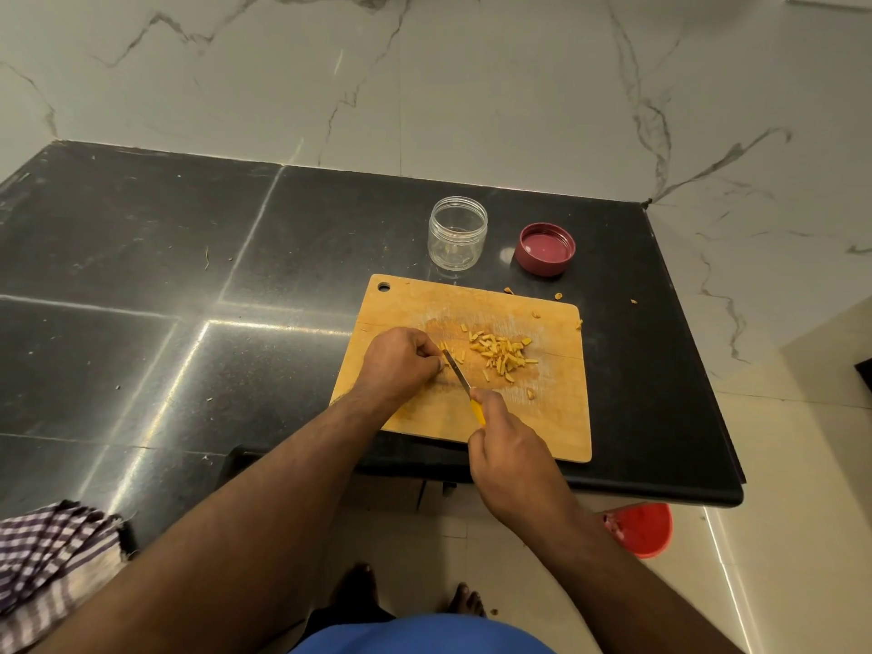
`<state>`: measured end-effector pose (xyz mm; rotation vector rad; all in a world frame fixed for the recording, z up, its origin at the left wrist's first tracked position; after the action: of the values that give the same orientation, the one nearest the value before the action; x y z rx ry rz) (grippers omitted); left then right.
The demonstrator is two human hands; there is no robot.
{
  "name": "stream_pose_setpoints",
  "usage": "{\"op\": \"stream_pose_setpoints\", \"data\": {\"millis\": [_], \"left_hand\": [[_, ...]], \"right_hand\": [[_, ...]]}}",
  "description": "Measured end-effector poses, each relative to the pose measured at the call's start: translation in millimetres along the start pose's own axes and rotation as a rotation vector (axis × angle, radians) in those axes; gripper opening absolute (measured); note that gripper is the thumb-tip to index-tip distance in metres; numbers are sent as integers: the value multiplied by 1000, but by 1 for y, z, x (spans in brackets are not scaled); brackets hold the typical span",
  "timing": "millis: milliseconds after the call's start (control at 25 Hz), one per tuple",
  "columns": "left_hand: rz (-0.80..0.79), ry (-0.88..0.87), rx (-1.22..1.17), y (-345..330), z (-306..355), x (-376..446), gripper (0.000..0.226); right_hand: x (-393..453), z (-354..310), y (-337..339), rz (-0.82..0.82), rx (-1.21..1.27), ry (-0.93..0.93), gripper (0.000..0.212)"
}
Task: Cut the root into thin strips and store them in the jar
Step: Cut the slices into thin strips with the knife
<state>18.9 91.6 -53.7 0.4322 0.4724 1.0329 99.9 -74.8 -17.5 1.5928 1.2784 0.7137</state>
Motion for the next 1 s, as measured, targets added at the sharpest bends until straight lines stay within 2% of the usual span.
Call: {"op": "stream_pose_setpoints", "data": {"millis": [400, 600, 1000], "left_hand": [[2, -4, 1, 1, -1, 1, 6], [-17, -2, 5, 0, -1, 2, 7], [5, 8, 1, 1, -1, 0, 5]], "right_hand": [[-6, 4, -6, -53, -32, -9, 40], [-19, 7, 6, 35, 2, -12, 43], [6, 0, -2, -32, 2, 5, 44]]}}
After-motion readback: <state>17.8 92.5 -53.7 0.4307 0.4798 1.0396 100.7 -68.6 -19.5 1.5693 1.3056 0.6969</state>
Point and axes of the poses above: each hand's wrist, its own x-axis towards the middle knuckle, its own y-axis out of the back of the hand, z = x × y, the point moved 8 cm from there along x, towards the middle knuckle, and after that the axes turned 12 degrees about -x, right-handed, at the moved point
